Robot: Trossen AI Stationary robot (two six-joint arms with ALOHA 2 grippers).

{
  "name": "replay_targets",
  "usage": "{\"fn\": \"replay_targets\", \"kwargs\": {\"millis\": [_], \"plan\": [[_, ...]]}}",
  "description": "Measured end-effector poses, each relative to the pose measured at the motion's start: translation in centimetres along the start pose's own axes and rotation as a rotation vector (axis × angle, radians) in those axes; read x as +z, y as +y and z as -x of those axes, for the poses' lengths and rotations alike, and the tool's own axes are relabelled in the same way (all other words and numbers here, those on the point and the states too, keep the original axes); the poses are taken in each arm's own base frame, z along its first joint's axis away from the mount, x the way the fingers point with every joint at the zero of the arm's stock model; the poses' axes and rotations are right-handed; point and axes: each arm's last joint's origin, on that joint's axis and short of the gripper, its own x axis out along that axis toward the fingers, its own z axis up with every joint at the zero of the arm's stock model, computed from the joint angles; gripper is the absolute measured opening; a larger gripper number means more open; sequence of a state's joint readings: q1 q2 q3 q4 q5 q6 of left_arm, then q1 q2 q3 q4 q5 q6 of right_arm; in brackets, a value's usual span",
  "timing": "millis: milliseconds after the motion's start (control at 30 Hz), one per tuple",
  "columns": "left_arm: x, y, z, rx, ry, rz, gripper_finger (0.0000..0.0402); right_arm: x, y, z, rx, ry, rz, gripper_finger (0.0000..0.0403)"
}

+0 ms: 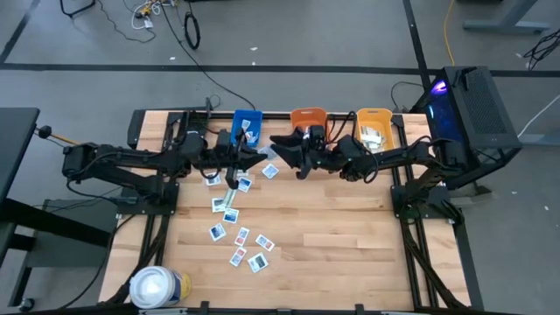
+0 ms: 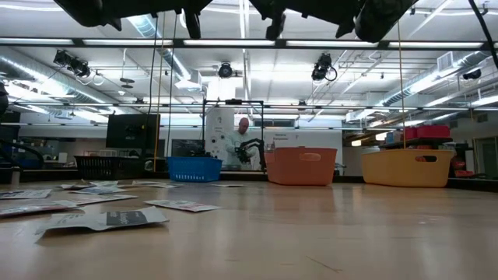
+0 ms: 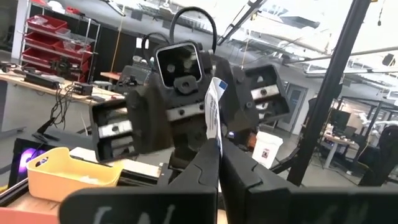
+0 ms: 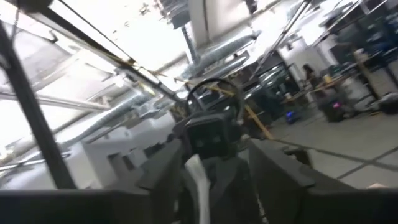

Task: Pick & Place First Aid Supplies
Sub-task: Put the alcohol pad into the black bin

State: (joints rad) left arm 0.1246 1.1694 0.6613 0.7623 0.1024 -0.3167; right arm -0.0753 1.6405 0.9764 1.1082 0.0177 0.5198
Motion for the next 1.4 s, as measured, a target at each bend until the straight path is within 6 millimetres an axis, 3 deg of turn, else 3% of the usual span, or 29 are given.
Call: {"fn": "replay_targets", "kwargs": {"millis": [133, 300, 533, 800, 1033, 1400], "plan": [[0.1, 0.0, 0.1, 0.004, 0.004, -0.034, 0.0003, 0.0, -0.1, 0.0, -0.01, -0.006, 0.038, 0.0235], [0.9, 0.3, 1.2, 0.046, 0.046, -0.042, 0.0002, 0.4, 0.2, 0.1, 0.013, -0.004, 0.041, 0.0256], [2.7, 0.9, 4.1, 0.2, 0.11, -0.073, 0.0002, 1.4, 0.9, 0.2, 0.038, 0.005, 0.08, 0.0247], [2.9, 2.2, 6.7, 0.444, 0.23, -0.085, 0.0001, 2.1, 1.8, 0.6, 0.166, 0.088, 0.091, 0.0221], [2.6, 3.6, 7.7, 0.582, 0.286, -0.07, 0.0001, 2.6, 2.0, 1.9, 0.092, 0.356, 0.19, 0.017], [1.9, 5.1, 9.3, 0.75, 0.385, 0.035, 0.0001, 6.4, 2.8, 6.1, -0.149, 0.575, 0.425, 0.0024]]}}
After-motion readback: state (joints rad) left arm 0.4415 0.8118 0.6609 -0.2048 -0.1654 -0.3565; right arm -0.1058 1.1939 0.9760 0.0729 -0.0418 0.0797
